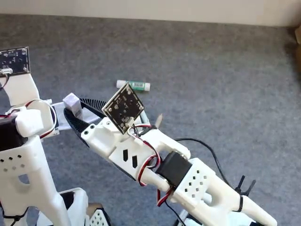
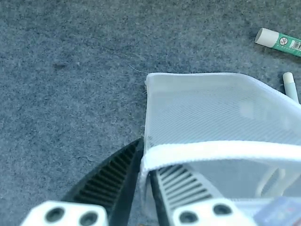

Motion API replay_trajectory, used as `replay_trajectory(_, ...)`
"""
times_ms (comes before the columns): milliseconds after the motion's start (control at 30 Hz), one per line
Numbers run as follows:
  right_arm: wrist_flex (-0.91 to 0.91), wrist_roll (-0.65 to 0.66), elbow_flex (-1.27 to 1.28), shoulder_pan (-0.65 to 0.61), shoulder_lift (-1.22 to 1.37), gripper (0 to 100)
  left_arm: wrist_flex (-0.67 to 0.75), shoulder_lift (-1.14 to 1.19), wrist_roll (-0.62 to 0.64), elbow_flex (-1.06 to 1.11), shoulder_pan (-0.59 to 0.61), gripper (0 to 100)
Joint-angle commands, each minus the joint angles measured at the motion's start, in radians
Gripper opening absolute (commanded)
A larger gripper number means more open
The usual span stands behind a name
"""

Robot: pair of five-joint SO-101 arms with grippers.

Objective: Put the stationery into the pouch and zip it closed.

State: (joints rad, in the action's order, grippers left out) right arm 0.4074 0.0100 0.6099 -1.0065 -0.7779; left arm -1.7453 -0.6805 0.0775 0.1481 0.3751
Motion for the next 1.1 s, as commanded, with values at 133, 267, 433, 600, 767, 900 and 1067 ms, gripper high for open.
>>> replay_trajectory(133, -0.082, -0.002, 0.008, -0.005, -0.008, 0.5, -0.008, -0.002, 0.008, -0.035, -0.016, 1)
replay_trajectory(267, -0.223, 0.086, 0.093, -0.008, 0.025, 0.5, -0.008, -0.002, 0.008, -0.035, -0.016, 1)
replay_trajectory(433, -0.386, 0.158, 0.213, -0.01, 0.022, 0.5, -0.008, -0.002, 0.008, -0.035, -0.016, 1)
replay_trajectory(600, -0.4, 0.158, 0.232, -0.01, 0.025, 0.5, -0.008, -0.002, 0.008, -0.035, -0.016, 1)
replay_trajectory(767, -0.394, 0.158, 0.232, -0.012, 0.022, 1.5, -0.008, -0.002, 0.008, -0.035, -0.016, 1)
replay_trajectory(900, -0.326, 0.153, 0.232, -0.012, 0.022, 12.3, -0.008, -0.002, 0.008, -0.035, -0.016, 1)
replay_trajectory(1067, -0.211, 0.153, 0.216, -0.012, 0.021, 15.9, -0.008, -0.002, 0.008, -0.035, -0.016, 1)
